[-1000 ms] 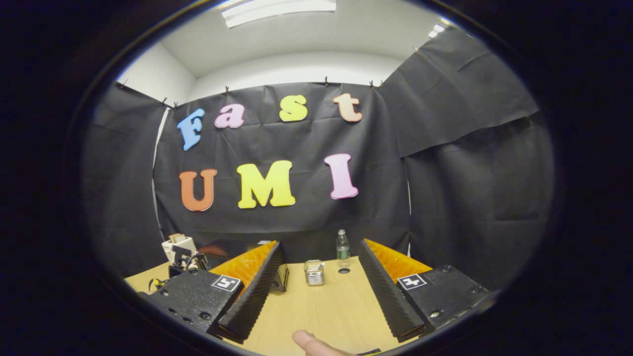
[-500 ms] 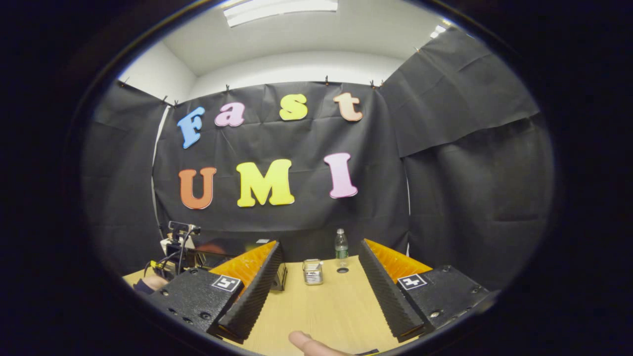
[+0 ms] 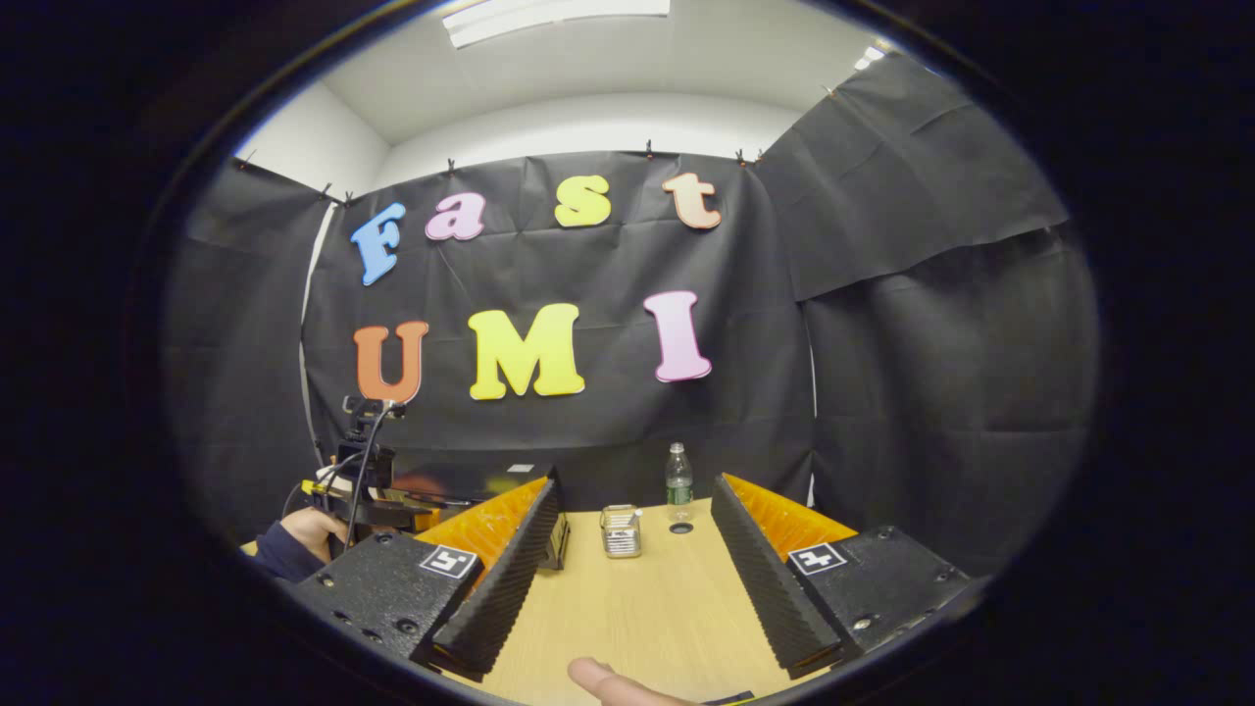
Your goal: Open the electric oven with the left hand, put the food in, and close the electric oven.
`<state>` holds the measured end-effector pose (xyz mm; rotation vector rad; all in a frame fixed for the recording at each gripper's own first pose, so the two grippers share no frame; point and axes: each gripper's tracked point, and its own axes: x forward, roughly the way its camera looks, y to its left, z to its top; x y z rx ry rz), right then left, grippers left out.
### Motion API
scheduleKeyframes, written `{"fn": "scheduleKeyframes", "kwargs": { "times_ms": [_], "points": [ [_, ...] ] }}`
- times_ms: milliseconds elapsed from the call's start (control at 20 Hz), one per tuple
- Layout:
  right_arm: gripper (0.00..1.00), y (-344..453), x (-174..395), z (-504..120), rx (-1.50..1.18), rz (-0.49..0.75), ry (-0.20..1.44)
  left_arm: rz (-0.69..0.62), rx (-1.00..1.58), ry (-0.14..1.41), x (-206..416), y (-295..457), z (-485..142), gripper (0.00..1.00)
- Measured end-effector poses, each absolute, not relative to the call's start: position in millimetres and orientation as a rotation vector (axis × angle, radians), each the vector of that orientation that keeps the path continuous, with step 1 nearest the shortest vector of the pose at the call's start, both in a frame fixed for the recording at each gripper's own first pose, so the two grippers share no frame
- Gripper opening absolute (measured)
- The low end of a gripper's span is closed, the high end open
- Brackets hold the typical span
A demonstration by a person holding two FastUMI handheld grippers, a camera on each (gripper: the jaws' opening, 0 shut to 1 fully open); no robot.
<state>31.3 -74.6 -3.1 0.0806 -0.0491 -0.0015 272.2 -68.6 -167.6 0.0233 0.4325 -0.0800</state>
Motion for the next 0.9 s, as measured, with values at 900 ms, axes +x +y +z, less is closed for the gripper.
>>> {"fn": "scheduleKeyframes", "kwargs": {
  "times_ms": [900],
  "points": [
    [0.99, -26.2, -77.6, -1.9, 0.054, 0.08, -0.093, -0.034, 0.027, 0.055, 8.6, -41.9, -30.2, 0.95]
  ]
}}
